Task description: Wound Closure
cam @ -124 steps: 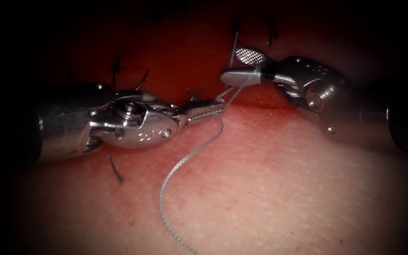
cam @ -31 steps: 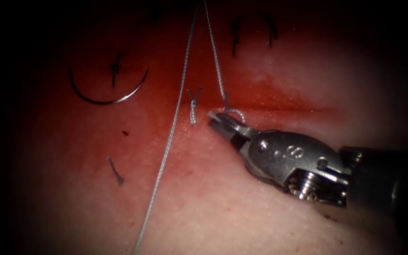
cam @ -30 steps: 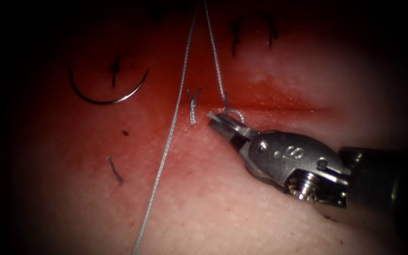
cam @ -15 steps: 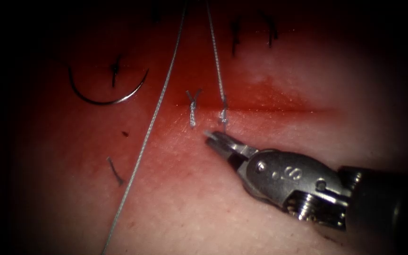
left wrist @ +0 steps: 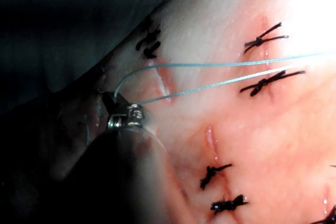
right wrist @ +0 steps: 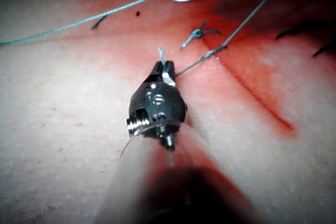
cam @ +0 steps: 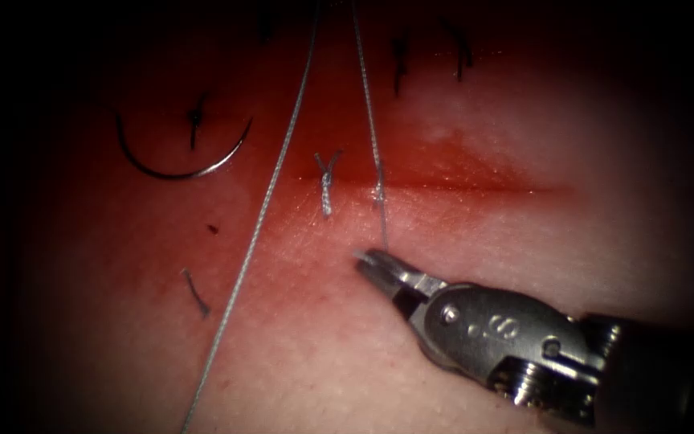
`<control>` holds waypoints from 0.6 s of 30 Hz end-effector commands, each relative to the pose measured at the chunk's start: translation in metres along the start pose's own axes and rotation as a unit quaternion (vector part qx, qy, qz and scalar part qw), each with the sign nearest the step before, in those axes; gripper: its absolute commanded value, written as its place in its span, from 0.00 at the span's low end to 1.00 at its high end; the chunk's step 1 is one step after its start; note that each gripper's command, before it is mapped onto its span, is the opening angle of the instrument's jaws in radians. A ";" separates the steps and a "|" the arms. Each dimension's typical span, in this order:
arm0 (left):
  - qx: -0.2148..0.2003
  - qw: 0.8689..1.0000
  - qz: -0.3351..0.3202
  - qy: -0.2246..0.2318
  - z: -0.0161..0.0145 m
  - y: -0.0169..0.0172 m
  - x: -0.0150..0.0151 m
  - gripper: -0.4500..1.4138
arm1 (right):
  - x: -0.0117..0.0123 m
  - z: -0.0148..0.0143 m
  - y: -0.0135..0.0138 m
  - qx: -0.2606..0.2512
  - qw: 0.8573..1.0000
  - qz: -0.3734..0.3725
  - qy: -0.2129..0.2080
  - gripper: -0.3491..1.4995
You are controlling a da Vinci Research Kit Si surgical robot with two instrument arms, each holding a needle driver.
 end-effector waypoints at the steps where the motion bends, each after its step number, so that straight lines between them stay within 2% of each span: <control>1: 0.001 1.000 0.001 0.000 0.0009 -0.0006 0.0000 0.00 | -0.0001 0.0007 -0.0014 0.004 1.000 -0.001 -0.004 0.00; 4: 0.009 1.000 0.000 -0.002 0.0012 -0.0009 -0.0004 0.00 | -0.0010 -0.0001 -0.0033 0.023 0.999 -0.011 -0.021 0.00; 8: 0.013 1.000 0.000 -0.004 0.0014 -0.0009 -0.0007 0.00 | -0.0012 -0.0006 -0.0041 0.027 0.999 -0.016 -0.024 0.00; 13: 0.014 1.000 0.003 -0.006 0.0014 -0.0004 -0.0005 0.00 | -0.0011 -0.0003 -0.0037 0.026 0.999 -0.015 -0.023 0.00; 18: 0.012 1.000 0.003 0.013 0.0004 0.0009 0.0008 0.00 | -0.0004 0.0009 -0.0015 0.028 0.999 -0.019 0.014 0.00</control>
